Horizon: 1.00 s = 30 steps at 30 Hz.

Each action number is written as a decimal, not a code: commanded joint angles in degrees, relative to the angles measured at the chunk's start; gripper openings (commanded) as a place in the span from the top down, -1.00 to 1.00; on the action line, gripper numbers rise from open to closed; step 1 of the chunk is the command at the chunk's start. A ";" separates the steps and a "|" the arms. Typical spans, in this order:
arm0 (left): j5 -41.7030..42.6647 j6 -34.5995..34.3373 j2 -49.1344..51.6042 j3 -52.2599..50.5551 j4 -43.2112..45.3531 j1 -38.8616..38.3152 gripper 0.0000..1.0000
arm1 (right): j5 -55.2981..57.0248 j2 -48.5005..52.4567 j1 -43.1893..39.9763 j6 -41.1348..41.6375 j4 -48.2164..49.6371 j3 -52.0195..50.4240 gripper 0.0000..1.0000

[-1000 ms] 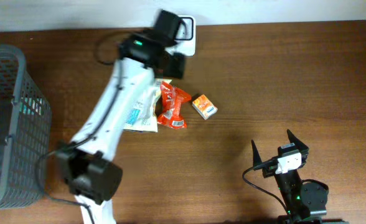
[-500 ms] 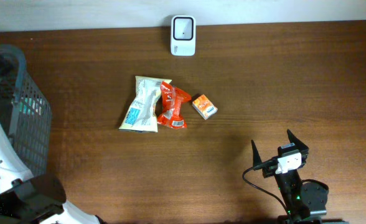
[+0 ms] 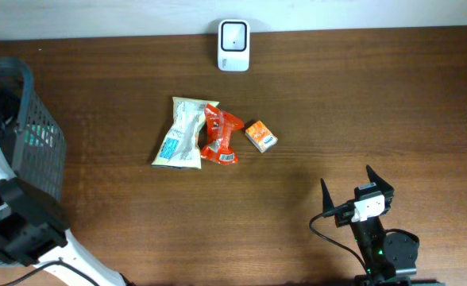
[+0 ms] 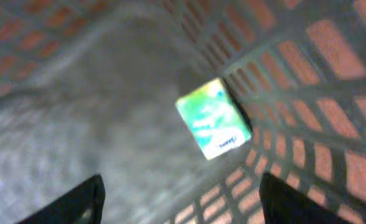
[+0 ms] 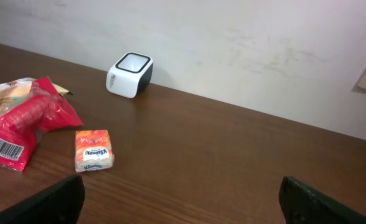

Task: Scan the item barcode
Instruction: 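Take the green tissue pack from the basket and set it beside orange box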

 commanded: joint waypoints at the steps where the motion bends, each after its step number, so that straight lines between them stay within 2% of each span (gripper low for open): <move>1: 8.31 4.83 0.96 -8.70 7.15 3.54 -0.54 | 0.46 -0.26 0.37 0.46 -0.26 -0.37 -0.97; 3: 12.17 5.14 0.96 -14.64 14.38 5.57 -0.57 | 0.46 -0.26 0.37 0.46 -0.26 -0.37 -0.97; 7: 16.76 6.73 1.49 -20.24 22.21 6.78 -0.59 | 0.46 -0.26 0.37 0.46 -0.26 -0.37 -0.97; 13: 18.99 6.71 5.38 -23.37 27.71 6.56 -0.58 | 0.46 -0.26 0.37 0.44 -0.26 -0.37 -0.97; 16: 19.28 6.99 7.23 -23.50 28.35 6.54 -0.52 | 0.46 -0.26 0.37 0.44 -0.26 -0.37 -0.97; 17: 19.04 7.17 7.34 -24.20 28.48 6.56 -0.46 | 0.46 -0.26 0.37 0.44 -0.26 -0.37 -0.97; 18: 17.64 7.15 7.37 -24.96 28.33 6.56 -0.29 | 0.46 -0.26 0.37 0.44 -0.26 -0.37 -0.97; 19: 16.22 7.15 7.37 -25.00 27.78 6.56 0.01 | 0.46 -0.26 0.37 0.46 -0.26 -0.37 -0.97; 20: 15.63 7.15 7.23 -24.94 27.63 6.62 0.42 | 0.46 -0.26 0.37 0.46 -0.26 -0.37 -0.97; 21: 15.61 7.13 7.15 -24.94 27.63 6.73 0.63 | 0.46 -0.26 0.37 0.44 -0.26 -0.37 -0.97; 23: 15.61 7.15 7.13 -24.59 27.47 6.78 0.94 | 0.46 -0.26 0.37 0.44 -0.26 -0.37 -0.97; 24: 15.58 7.15 7.13 -24.00 26.91 6.78 1.00 | 0.46 -0.26 0.37 0.44 -0.26 -0.37 -0.97; 30: 14.84 7.15 -0.35 -13.60 17.44 6.82 1.00 | 0.46 -0.26 0.37 0.44 -0.26 -0.37 -0.97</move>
